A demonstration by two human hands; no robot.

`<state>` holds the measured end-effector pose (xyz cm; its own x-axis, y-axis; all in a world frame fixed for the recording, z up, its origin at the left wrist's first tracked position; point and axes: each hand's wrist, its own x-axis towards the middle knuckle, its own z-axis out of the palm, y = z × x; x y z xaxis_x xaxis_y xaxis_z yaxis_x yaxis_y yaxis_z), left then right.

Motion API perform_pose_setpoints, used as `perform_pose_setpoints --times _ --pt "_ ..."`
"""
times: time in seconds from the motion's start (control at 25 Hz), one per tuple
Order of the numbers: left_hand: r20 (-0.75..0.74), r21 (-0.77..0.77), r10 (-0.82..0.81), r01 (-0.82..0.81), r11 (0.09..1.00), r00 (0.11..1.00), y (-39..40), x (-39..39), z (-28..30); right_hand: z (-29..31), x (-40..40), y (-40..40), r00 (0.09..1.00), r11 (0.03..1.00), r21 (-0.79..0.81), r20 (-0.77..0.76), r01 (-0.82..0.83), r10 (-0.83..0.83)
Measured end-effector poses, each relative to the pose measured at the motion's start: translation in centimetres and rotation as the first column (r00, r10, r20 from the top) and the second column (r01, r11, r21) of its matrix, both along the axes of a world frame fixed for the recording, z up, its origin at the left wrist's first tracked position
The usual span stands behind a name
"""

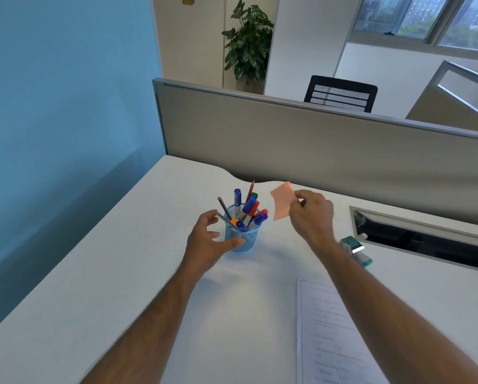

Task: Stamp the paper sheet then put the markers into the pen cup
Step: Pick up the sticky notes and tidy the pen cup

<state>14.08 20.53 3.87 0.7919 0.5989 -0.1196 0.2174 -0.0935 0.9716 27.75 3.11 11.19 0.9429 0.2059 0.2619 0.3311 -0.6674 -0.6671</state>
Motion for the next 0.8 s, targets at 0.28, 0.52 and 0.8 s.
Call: perform_pose_setpoints --times 0.28,0.52,0.8 --pt "0.079 -0.036 0.013 -0.011 0.999 0.997 -1.3 1.7 -0.3 0.6 -0.6 3.2 0.990 0.985 -0.114 -0.058 -0.132 0.127" --pt "0.044 -0.014 0.058 -0.057 0.998 0.997 -1.4 1.9 -0.5 1.5 -2.5 3.6 0.977 0.980 0.008 0.084 -0.199 0.198" --pt "0.024 0.000 0.052 -0.052 0.999 0.998 -1.5 1.7 -0.3 0.1 -1.7 4.6 0.965 0.942 -0.214 -0.010 -0.258 0.262"
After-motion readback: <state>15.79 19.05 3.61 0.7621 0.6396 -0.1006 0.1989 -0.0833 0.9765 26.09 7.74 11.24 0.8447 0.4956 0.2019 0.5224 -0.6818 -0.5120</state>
